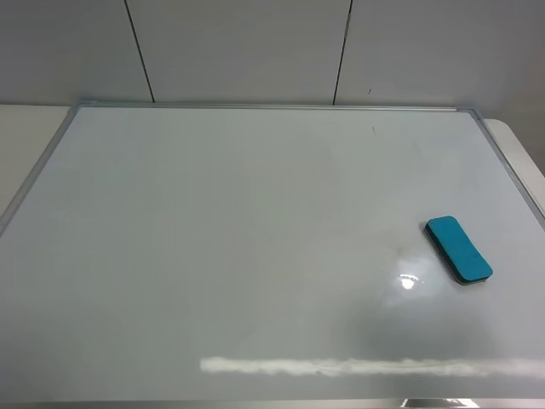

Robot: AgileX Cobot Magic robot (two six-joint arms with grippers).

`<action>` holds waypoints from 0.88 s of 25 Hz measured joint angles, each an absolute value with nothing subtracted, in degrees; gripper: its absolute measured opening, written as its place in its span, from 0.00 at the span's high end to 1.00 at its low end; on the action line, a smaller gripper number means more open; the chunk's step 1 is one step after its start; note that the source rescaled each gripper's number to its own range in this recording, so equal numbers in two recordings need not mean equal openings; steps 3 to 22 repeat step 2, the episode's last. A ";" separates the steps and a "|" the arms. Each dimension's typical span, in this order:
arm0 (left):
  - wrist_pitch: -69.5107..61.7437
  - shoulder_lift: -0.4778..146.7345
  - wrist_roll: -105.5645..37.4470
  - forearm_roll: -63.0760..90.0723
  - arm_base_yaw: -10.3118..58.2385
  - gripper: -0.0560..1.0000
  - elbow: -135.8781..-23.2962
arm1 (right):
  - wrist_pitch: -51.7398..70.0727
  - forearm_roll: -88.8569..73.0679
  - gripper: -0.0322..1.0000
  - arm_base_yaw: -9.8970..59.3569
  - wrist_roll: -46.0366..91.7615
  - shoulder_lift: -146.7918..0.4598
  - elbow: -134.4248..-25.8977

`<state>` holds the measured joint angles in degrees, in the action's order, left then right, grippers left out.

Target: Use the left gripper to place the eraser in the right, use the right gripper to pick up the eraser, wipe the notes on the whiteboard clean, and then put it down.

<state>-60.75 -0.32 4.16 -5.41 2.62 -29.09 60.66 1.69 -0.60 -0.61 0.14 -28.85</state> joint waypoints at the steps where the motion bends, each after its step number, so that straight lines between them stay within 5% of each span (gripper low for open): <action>1: -60.75 -0.32 4.16 -5.41 2.62 0.00 -29.09 | 60.66 1.69 0.00 -0.60 -0.61 0.14 -28.85; 22: -60.75 -0.32 4.16 -5.41 2.62 0.00 -29.09 | 60.66 1.69 0.00 -0.60 -0.61 0.14 -28.85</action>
